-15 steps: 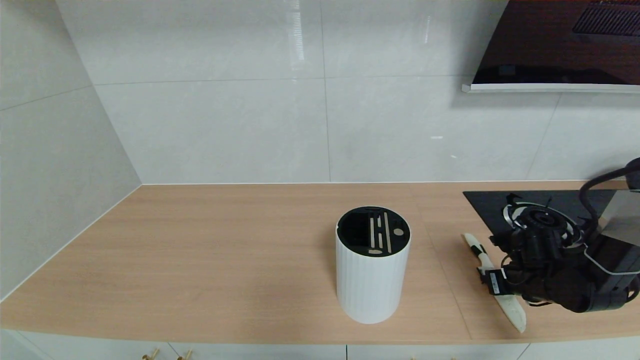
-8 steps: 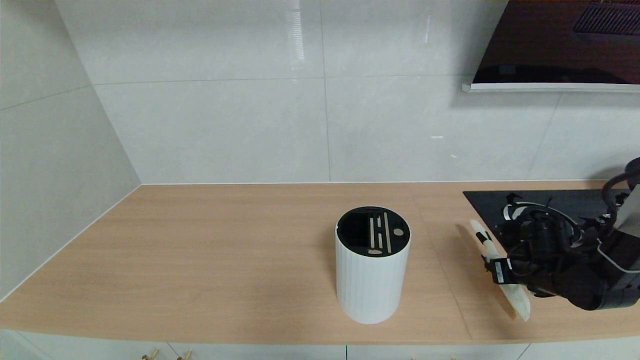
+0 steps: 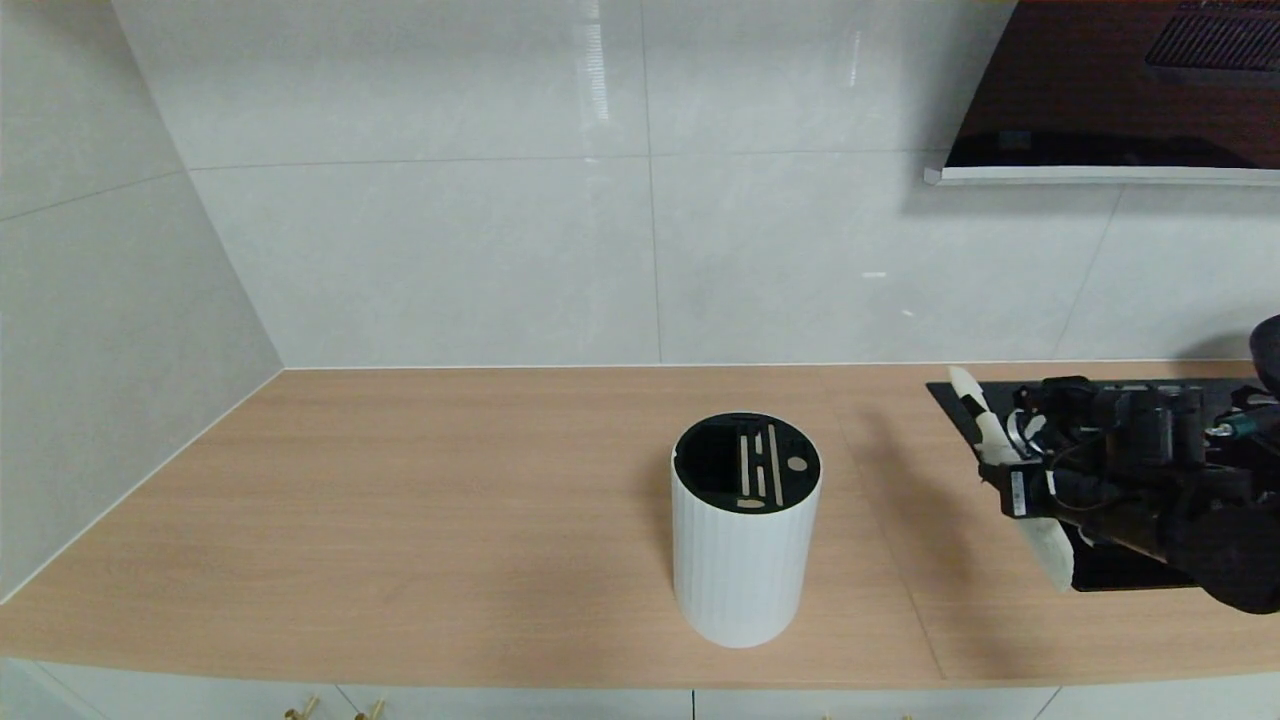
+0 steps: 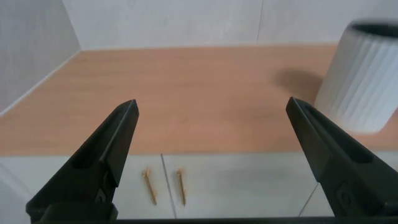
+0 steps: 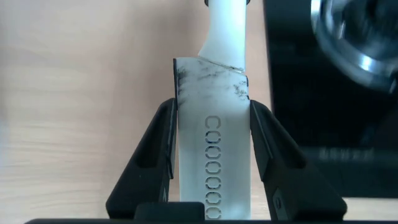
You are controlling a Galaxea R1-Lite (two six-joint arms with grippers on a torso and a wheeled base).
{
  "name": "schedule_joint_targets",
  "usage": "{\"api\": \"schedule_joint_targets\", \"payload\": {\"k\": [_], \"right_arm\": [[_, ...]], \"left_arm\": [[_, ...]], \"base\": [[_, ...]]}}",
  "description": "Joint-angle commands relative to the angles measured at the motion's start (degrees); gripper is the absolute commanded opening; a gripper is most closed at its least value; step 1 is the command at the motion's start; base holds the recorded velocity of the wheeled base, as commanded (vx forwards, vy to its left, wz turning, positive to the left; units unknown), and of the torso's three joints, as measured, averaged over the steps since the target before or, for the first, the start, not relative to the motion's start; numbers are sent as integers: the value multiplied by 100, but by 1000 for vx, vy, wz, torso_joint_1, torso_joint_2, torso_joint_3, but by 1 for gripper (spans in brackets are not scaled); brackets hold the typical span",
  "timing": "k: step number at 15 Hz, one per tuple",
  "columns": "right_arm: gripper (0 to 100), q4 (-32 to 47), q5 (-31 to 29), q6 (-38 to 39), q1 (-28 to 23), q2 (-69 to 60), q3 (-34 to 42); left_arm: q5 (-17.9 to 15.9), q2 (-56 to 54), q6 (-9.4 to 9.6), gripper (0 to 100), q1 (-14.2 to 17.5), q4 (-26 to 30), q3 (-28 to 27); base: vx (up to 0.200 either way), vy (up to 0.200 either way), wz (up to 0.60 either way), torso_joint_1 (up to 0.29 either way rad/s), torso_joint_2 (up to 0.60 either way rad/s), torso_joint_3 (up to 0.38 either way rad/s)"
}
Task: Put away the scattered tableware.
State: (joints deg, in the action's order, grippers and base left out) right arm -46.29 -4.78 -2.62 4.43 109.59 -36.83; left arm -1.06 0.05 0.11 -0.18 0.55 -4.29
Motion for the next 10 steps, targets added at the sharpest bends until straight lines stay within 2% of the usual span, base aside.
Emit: {"api": "schedule_joint_targets", "payload": {"k": [1, 2, 4, 6, 8, 10], "right_arm": [[0, 23, -14, 7, 419, -852, 35], [0, 23, -32, 7, 559, -966, 9], [0, 23, -49, 7, 735, -1080, -220], [0, 111, -49, 7, 779, -1151, -518], [0, 120, -41, 7, 788, -1203, -694], [0, 199, -41, 7, 902, -1212, -888]], "left_arm": [[-122, 320, -20, 100, -52, 209, -423], [-298, 707, -20, 100, -122, 226, -810], [-694, 1902, -37, 100, -149, 235, -2032], [-852, 3370, -46, 100, -140, 209, -3069], [-870, 4486, -20, 100, -149, 200, -3561], [-870, 5181, -11, 100, -149, 130, -3772]], "base": [[0, 0, 0, 0, 0, 0], [0, 0, 0, 0, 0, 0], [0, 0, 0, 0, 0, 0], [0, 0, 0, 0, 0, 0], [0, 0, 0, 0, 0, 0], [0, 0, 0, 0, 0, 0]]}}
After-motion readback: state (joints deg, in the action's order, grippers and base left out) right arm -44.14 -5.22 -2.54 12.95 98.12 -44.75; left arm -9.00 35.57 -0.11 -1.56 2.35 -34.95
